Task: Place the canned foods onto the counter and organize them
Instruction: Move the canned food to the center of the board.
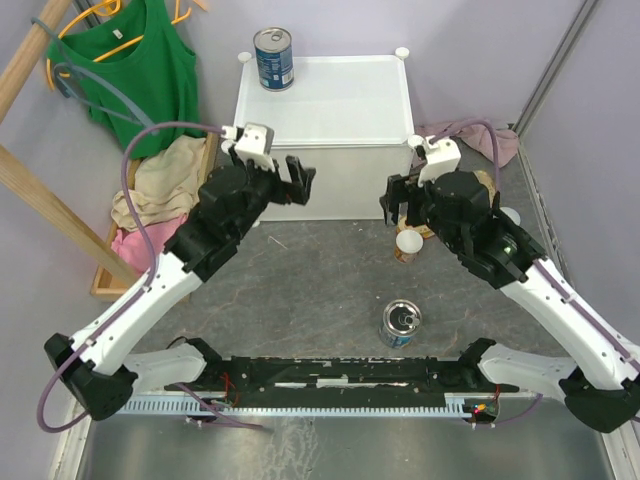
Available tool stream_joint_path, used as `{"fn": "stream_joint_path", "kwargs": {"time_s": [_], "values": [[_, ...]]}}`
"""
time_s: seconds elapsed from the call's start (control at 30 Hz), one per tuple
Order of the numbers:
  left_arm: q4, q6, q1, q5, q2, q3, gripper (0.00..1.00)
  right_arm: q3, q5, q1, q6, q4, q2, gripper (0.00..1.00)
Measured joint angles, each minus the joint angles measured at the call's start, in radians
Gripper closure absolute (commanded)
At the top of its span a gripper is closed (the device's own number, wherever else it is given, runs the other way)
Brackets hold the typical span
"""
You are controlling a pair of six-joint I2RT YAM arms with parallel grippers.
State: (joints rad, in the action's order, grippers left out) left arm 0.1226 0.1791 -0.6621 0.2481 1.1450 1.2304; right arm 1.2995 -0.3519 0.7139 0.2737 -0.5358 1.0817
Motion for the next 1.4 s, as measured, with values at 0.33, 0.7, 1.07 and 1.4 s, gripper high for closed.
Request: {"fn": "stream_joint_path", "kwargs": {"time_s": [0.33, 0.7, 1.07, 1.4], "values": [[0.134, 0.102, -0.184, -0.003, -0.149, -0.234, 0.09, -0.187, 0.06, 0.052, 0.117, -0.254, -0.087, 0.0], [0.154, 0.166, -0.267, 0.013, -0.194, -0.33, 0.12, -0.34, 0.108, 0.112, 0.235, -0.365, -0.177, 0.0], [0.127, 0.172, -0.283, 0.031, -0.194, -0.378, 0.02, -0.426, 0.146, 0.163, 0.322, -0.37, -0.194, 0.01], [0.104, 0.171, -0.283, 0.058, -0.183, -0.402, 0.02, -0.429, 0.174, 0.201, 0.341, -0.415, -0.214, 0.01]]}}
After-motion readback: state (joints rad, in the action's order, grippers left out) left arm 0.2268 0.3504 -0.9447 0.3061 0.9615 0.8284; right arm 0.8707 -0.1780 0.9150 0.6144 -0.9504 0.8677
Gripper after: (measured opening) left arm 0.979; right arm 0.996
